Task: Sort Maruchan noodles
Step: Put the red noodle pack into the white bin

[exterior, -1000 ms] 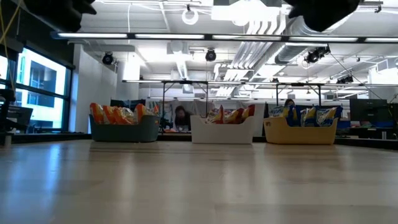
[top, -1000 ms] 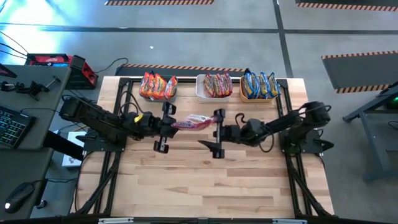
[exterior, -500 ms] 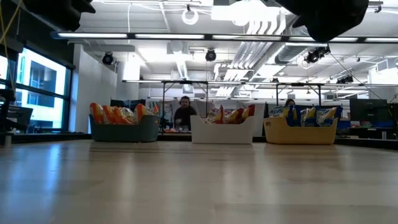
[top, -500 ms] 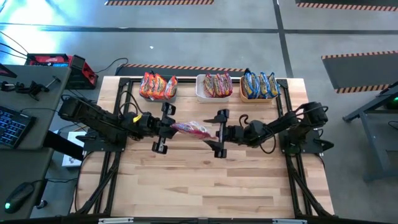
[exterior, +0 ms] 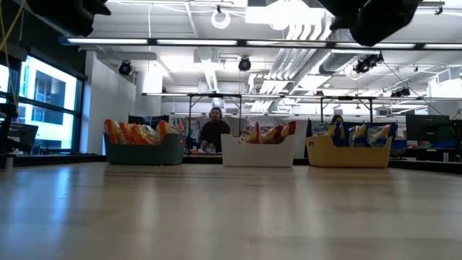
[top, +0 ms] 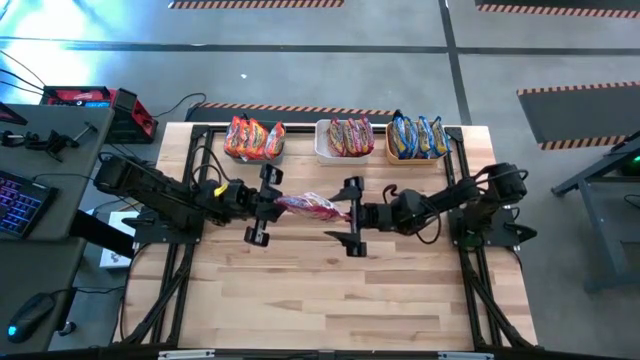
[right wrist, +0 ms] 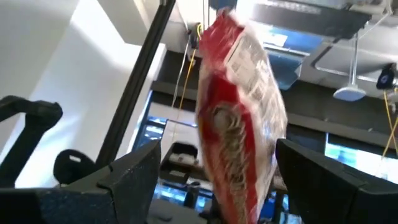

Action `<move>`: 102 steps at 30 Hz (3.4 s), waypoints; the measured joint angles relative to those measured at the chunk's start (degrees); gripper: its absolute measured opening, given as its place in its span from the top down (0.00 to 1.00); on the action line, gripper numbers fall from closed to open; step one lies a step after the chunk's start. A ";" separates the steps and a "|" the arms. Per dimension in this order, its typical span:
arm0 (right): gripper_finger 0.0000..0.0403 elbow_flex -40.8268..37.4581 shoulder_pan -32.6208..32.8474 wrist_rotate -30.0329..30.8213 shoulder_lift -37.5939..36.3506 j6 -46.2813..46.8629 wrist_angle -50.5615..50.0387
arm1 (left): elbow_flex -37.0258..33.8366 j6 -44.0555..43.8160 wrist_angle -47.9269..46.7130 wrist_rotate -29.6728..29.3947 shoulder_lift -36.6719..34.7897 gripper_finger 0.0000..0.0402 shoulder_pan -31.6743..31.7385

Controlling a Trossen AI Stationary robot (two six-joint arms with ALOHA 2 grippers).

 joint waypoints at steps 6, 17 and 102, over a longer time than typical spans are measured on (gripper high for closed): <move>0.23 6.02 -0.04 -0.88 -0.05 -2.76 -8.79 | 0.81 0.01 0.02 -0.03 -0.04 1.00 0.28; 0.32 8.12 -0.03 -1.74 -0.07 -3.02 -10.16 | 1.40 1.05 0.02 0.01 -0.07 1.00 0.24; 1.00 42.21 -46.16 -6.61 10.69 61.99 -111.84 | -22.08 9.36 -18.08 -21.50 -10.62 0.81 9.25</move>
